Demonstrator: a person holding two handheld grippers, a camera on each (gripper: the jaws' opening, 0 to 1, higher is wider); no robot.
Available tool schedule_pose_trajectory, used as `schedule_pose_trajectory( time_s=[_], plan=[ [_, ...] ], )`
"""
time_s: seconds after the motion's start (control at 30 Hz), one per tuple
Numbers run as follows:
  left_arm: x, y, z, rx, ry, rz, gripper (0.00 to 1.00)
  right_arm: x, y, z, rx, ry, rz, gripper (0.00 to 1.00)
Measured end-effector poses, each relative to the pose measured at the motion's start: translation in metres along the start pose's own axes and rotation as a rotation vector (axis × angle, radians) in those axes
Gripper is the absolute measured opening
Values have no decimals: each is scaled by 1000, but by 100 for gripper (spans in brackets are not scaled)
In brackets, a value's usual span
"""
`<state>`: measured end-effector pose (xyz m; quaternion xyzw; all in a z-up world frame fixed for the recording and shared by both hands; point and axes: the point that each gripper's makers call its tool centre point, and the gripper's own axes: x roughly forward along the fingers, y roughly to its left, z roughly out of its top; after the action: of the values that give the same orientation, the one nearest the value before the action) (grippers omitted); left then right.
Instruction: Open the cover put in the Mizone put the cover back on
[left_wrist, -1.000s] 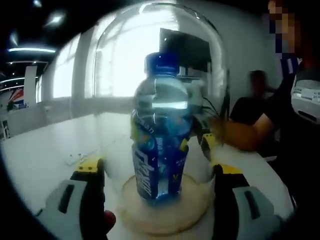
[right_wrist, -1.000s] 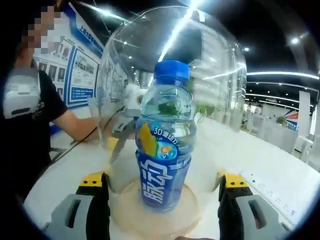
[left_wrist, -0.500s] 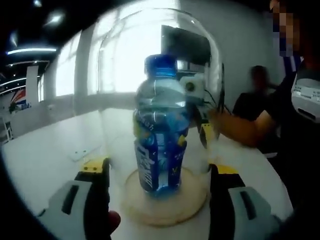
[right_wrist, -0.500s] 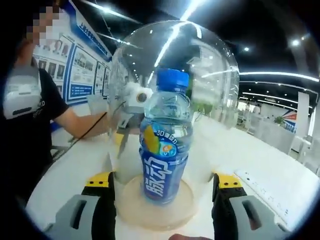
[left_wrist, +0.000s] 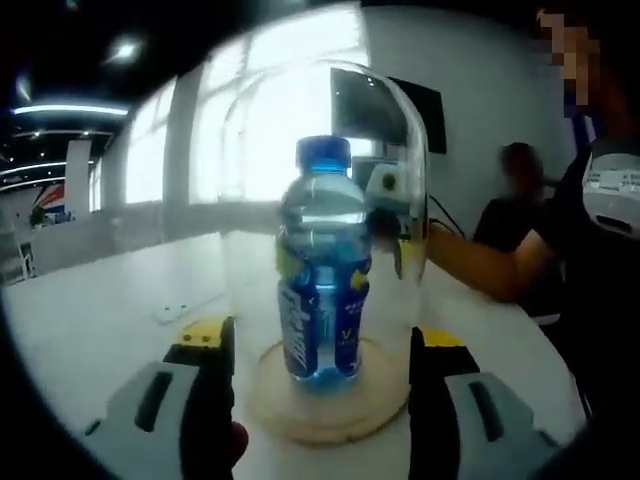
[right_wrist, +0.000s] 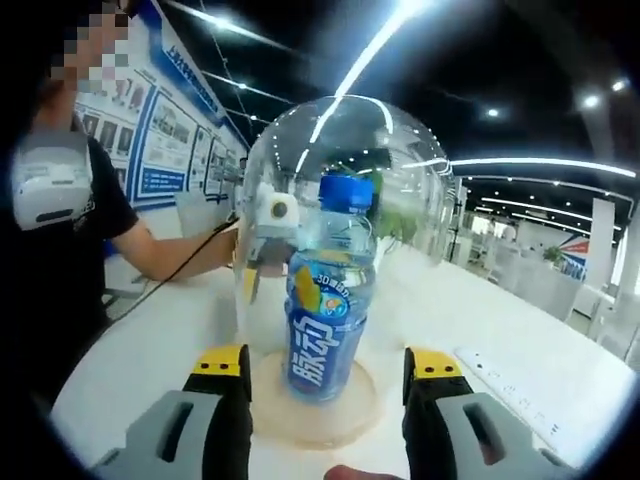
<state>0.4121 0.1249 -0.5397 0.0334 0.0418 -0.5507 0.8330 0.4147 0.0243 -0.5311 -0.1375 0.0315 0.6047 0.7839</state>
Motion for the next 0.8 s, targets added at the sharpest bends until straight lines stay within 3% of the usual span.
schedule_pose_trajectory(
  time_s=[0.3,0.5,0.7,0.8],
  plan=[
    [-7,-1,6,25,9,25,52,-8,0,2,-7,-13,-4,43],
    [-8,-4,4,-1,-10,79,51,-11,1,4,-15,-19,-15,39],
    [-25,-7,2,-24,-9,136,34,-14,2,6,-16,-19,-26,34],
    [-35,-9,0,-29,-20,155,33,-18,2,8,-22,-23,-30,28]
  ],
)
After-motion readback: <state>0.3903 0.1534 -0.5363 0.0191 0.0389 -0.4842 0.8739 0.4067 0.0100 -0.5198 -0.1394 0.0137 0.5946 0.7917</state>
